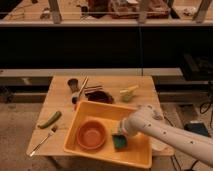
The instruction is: Wipe tray with sponge
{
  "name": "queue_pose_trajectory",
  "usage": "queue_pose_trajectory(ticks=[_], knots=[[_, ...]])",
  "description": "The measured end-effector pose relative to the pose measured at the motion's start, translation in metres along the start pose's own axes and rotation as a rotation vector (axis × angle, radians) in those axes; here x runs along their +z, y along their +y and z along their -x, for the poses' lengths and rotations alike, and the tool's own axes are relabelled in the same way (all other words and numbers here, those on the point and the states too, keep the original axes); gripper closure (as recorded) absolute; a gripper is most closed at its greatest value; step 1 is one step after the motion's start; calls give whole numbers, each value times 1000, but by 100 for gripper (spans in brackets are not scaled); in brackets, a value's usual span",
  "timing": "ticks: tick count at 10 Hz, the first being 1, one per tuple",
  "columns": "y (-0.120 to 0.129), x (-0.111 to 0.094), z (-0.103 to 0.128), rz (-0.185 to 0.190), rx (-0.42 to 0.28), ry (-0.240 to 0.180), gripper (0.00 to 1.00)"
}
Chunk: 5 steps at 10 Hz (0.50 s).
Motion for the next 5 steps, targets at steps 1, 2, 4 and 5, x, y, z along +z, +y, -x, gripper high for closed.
queue_pose_trajectory(ticks=[1, 2, 4, 5], knots=[[10, -2, -3, 13, 14, 8, 100], [19, -3, -5, 26, 32, 14, 100], [39, -3, -5, 55, 71, 19, 100], [49, -4, -4, 67, 93, 22, 100]])
